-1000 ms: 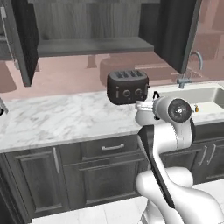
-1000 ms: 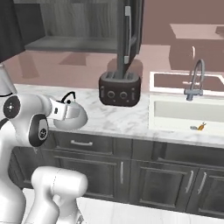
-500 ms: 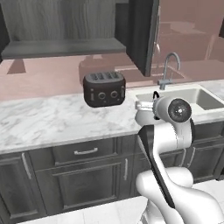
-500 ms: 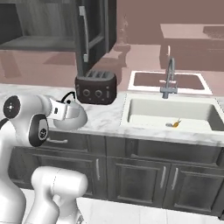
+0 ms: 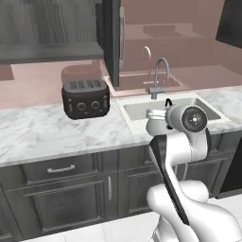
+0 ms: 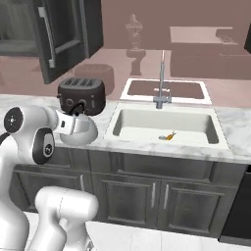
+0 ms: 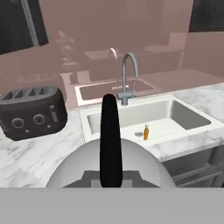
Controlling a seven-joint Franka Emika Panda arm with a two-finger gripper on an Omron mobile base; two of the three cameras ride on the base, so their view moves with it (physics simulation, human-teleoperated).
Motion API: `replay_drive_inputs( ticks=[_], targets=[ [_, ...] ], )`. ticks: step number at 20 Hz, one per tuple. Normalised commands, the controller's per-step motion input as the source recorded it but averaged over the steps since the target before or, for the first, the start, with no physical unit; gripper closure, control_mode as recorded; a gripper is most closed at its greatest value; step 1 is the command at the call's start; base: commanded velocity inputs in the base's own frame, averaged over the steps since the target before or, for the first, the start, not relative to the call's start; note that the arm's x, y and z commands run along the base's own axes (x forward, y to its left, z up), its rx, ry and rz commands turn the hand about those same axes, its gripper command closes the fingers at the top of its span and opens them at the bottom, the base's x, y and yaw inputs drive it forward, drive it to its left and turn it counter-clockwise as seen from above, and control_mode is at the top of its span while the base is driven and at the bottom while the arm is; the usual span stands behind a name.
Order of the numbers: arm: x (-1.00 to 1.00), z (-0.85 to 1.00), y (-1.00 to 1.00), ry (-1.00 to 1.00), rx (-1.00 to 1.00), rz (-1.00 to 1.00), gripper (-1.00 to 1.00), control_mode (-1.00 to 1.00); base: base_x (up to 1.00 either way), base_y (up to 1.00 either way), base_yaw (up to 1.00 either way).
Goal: Open the cabinet, pick the kettle from the cabinet, and place it in the sink.
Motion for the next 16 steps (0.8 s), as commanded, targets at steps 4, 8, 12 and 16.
replay_drive_inputs(
  ticks=[4, 8, 12, 16],
  targets=[
    [0.0, 0.0, 0.0, 0.0, 0.0, 0.0, 1.0, 1.0, 0.15, -0.65, 0.0],
    [0.0, 0.0, 0.0, 0.0, 0.0, 0.0, 1.0, 1.0, 0.2, -0.63, 0.0],
    [0.0, 0.0, 0.0, 0.0, 0.0, 0.0, 1.0, 1.0, 0.25, -0.61, 0.0],
    [0.0, 0.0, 0.0, 0.0, 0.0, 0.0, 1.0, 1.0, 0.29, -0.58, 0.0]
  ],
)
